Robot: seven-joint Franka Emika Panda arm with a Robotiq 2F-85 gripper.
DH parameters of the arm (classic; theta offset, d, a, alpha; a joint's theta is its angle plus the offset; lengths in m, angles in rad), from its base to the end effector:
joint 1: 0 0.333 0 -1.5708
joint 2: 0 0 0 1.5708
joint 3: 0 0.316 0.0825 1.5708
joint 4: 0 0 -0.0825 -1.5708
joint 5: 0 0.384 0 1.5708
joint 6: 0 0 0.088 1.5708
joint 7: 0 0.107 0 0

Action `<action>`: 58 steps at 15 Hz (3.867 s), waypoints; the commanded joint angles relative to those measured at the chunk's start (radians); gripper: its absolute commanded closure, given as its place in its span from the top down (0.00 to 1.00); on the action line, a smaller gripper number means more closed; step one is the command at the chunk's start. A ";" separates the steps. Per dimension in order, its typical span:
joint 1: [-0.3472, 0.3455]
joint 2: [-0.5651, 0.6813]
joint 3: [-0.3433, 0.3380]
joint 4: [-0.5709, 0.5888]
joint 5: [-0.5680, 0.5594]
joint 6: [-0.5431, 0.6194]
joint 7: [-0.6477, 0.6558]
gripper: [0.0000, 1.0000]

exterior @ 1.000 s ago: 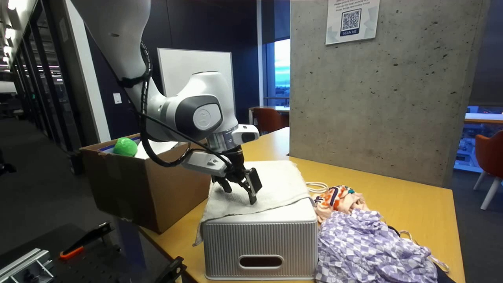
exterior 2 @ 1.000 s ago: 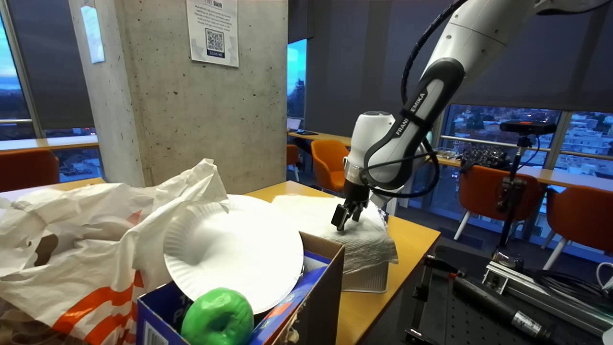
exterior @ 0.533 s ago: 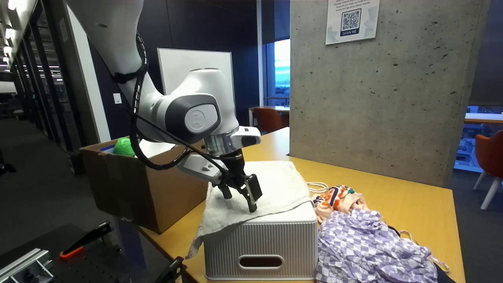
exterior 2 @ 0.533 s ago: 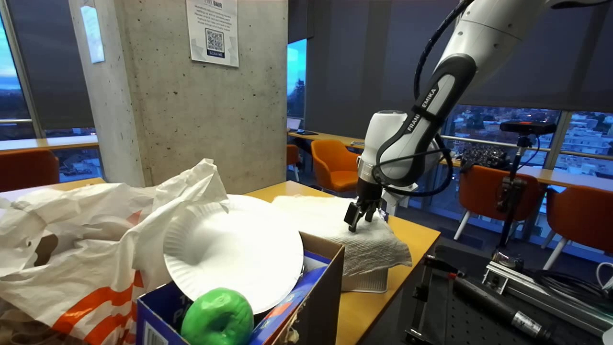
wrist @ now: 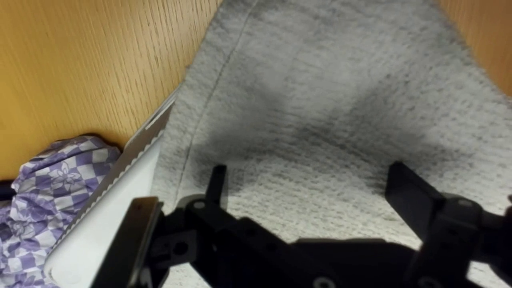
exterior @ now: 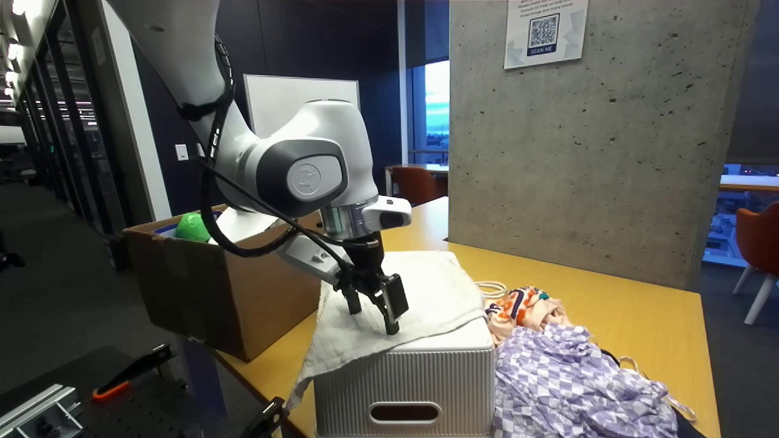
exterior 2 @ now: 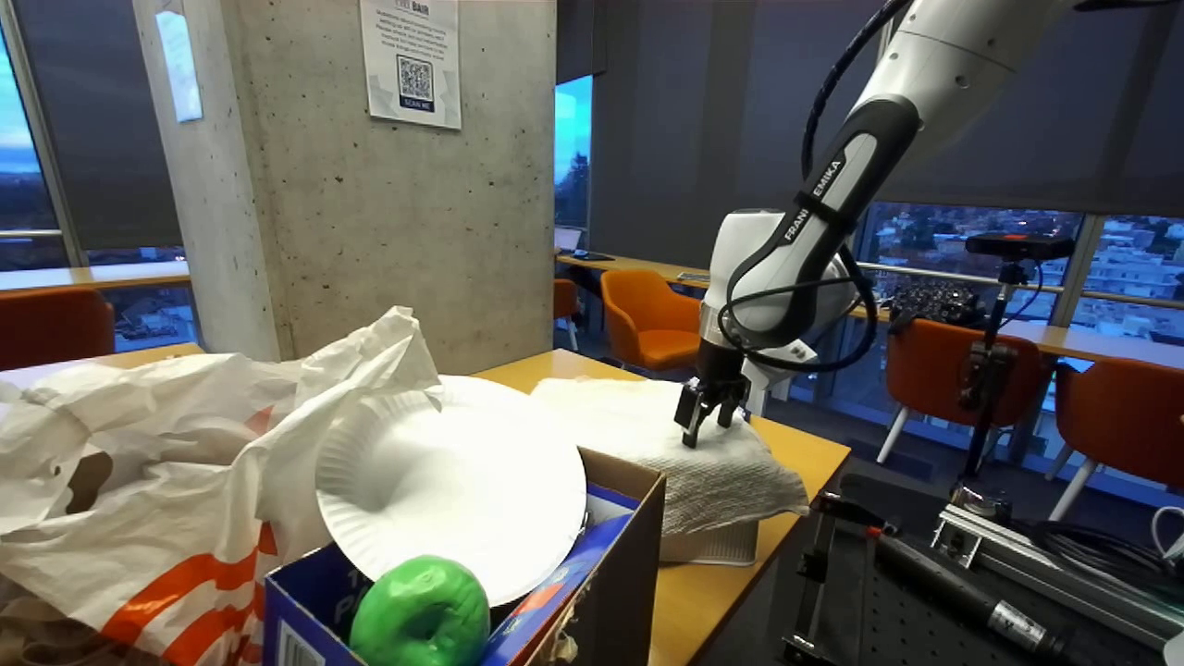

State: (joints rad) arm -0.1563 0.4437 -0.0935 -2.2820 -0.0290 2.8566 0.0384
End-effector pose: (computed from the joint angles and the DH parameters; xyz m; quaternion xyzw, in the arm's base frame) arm 0.5254 -0.1341 0.1714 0.9898 -0.1240 0.0631 0.0315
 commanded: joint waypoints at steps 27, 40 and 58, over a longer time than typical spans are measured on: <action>0.038 0.262 0.014 0.479 -0.030 -0.128 -0.031 1.00; 0.011 0.254 0.012 0.412 0.002 -0.093 -0.038 1.00; -0.011 0.229 -0.063 0.393 -0.024 -0.119 -0.034 1.00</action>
State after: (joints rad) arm -0.1581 0.6909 -0.1357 -1.8780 -0.0443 2.7477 0.0283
